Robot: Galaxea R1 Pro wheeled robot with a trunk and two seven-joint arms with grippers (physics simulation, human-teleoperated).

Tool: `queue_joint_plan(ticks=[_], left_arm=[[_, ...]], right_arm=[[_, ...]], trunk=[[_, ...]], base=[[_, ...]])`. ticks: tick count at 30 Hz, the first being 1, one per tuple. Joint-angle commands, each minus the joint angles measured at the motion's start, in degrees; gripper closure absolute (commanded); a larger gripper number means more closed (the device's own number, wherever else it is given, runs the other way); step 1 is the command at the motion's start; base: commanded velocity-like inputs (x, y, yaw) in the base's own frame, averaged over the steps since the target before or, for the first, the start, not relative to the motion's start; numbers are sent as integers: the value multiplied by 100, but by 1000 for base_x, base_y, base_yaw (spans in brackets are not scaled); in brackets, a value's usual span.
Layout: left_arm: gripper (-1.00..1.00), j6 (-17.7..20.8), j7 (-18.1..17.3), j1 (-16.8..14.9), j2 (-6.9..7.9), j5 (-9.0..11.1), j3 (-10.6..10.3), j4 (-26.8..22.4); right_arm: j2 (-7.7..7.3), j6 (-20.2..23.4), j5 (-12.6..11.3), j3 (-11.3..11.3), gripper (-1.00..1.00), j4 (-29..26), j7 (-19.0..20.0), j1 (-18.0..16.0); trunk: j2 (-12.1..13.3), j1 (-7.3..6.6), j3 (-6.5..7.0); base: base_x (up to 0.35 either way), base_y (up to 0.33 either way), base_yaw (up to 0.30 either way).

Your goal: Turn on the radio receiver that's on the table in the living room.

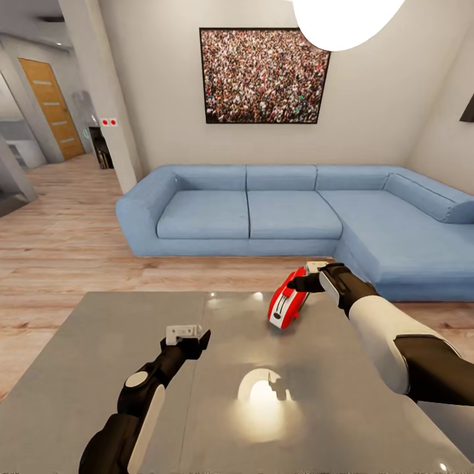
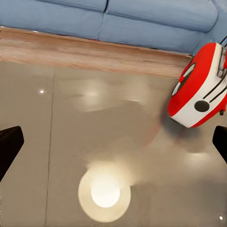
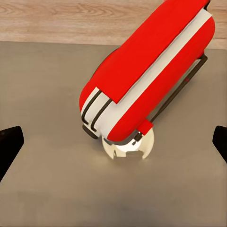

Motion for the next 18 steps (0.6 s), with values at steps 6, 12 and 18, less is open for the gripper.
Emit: queue_joint_plan(ticks=[6, 12, 18], left_arm=[[-100, 21, 518, -4, -99, -6, -16, -40], [-100, 47, 1013, -44, -273, -113, -24, -50], [-100, 41, 2044, -111, -273, -1186, -17, -42]], right_arm=[[-6, 0, 0, -18, -100, 0, -8, -1], [-8, 0, 0, -13, -100, 0, -15, 0], [-9, -3, 0, -7, -100, 0, -14, 2]], trunk=[[0, 0, -56], [0, 0, -111], [0, 0, -167]], base=[[0, 0, 0], [0, 0, 0], [0, 0, 0]])
